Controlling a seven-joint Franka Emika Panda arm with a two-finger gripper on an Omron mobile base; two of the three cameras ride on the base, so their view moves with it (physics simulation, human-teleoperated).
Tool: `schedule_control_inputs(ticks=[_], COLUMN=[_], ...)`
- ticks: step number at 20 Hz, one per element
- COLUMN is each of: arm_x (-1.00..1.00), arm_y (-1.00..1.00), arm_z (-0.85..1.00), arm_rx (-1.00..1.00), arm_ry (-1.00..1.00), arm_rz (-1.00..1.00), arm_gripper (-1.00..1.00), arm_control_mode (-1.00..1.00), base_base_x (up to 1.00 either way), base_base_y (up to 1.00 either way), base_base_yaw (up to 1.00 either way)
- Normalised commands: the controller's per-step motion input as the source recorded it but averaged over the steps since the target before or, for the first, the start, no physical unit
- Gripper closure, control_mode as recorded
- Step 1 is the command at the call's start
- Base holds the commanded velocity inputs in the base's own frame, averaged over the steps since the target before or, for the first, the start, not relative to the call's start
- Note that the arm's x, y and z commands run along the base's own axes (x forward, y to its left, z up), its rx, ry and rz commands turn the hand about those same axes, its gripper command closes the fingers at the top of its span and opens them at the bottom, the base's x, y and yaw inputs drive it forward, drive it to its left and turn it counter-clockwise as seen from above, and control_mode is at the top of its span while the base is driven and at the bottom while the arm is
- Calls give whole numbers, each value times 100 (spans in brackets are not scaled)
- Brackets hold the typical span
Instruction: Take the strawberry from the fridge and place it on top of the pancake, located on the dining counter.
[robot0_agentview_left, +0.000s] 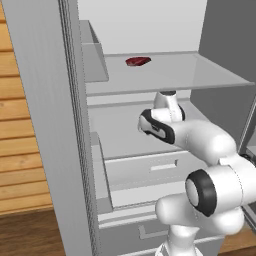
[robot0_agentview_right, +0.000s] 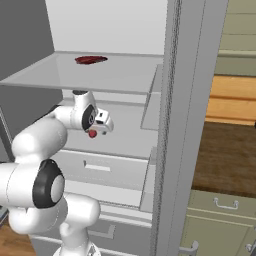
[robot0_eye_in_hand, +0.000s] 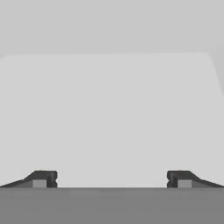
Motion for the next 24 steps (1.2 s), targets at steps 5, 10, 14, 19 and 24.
schedule_control_inputs(ticks=[5,10,14,19,24], arm_x=[-74,-27,15,7,0], arm_y=[2,0,0,0,0], arm_z=[-16,-9,0,0,-16], arm_rx=[0,0,0,0,0], arm_ry=[-11,-13,-5,-1,6], arm_rz=[0,0,0,0,0], arm_gripper=[-100,-100,-100,-100,100], arm_control_mode=[-100,-100,-100,-100,-100], base_base_x=[0,0,0,0,0], base_base_y=[0,0,0,0,0], base_base_yaw=[0,0,0,0,0])
